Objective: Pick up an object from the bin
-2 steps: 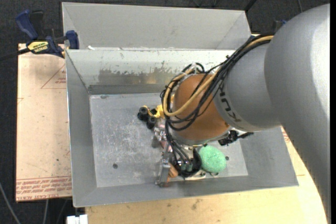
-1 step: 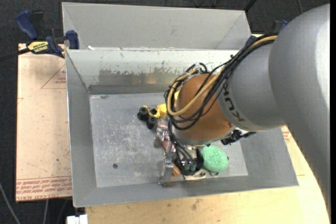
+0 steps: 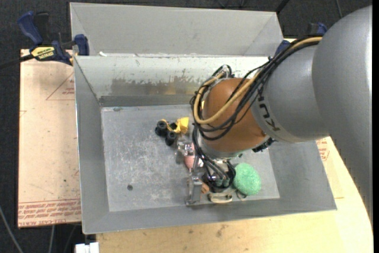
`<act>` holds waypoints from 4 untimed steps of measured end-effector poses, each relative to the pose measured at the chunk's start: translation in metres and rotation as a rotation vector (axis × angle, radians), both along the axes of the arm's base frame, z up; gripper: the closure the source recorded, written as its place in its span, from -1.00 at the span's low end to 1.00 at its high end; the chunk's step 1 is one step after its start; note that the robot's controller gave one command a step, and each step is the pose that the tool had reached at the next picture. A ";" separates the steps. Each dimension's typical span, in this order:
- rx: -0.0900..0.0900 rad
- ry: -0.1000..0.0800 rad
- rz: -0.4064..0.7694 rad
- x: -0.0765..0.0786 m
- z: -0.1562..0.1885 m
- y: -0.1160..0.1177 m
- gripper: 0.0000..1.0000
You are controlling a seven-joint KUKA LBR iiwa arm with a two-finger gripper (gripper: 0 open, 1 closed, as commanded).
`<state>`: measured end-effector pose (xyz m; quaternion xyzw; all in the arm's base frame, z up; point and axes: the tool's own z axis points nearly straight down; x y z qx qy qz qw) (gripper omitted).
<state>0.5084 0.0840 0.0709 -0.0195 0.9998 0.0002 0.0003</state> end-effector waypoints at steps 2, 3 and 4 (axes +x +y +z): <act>-0.003 0.001 -0.038 0.009 0.035 -0.063 -1.00; 0.001 -0.010 -0.330 0.003 0.006 -0.095 1.00; 0.001 -0.010 -0.330 0.003 0.007 -0.095 1.00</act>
Offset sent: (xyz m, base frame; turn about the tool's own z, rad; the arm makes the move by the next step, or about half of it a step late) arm 0.0135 -0.0518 0.0420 0.0293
